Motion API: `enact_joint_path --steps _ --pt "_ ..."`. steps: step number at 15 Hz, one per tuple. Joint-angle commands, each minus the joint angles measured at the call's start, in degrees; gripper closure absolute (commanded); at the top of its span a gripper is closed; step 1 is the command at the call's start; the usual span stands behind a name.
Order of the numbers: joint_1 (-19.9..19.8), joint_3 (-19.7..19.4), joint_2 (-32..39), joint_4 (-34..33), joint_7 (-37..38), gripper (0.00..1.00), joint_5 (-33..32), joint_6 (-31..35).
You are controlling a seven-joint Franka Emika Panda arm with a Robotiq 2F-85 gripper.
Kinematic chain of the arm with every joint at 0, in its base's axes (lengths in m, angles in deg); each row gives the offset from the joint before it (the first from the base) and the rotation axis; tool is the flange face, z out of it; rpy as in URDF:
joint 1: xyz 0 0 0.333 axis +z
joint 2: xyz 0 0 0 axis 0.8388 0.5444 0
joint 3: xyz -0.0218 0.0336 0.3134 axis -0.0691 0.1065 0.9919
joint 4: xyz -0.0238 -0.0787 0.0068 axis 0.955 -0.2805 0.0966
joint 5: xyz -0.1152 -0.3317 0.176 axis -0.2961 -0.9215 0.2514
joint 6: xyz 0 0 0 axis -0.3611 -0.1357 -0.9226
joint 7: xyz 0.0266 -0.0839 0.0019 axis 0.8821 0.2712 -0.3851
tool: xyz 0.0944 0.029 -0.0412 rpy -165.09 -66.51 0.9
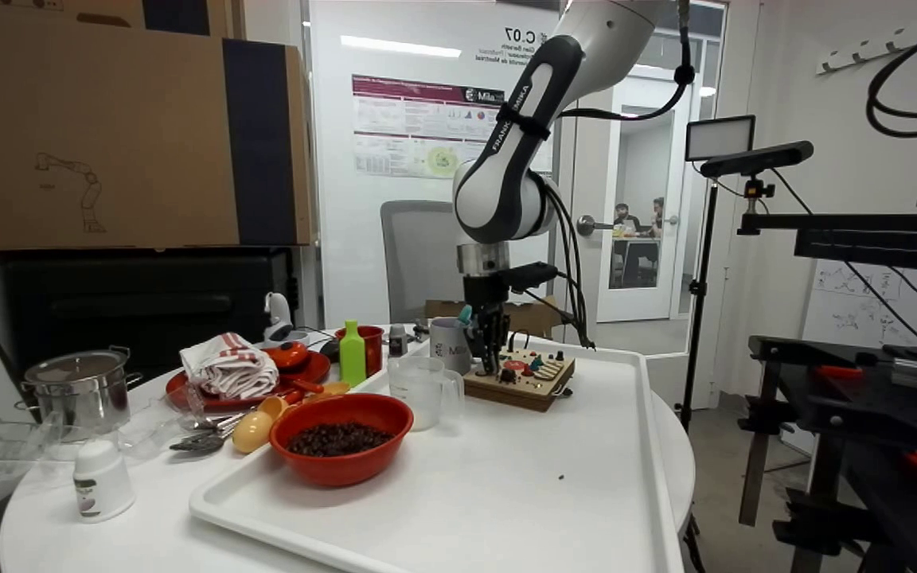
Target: Press the yellow button on the object
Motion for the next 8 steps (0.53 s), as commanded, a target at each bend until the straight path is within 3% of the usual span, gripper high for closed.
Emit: enact_joint_path --steps 1,8 --pt "-1.42 1.37 -1.07 2.47 0.44 0.91 1.7 2.05" --pt "-1.5 2.33 -9.41 5.2 -0.21 0.91 1.74 2.86"
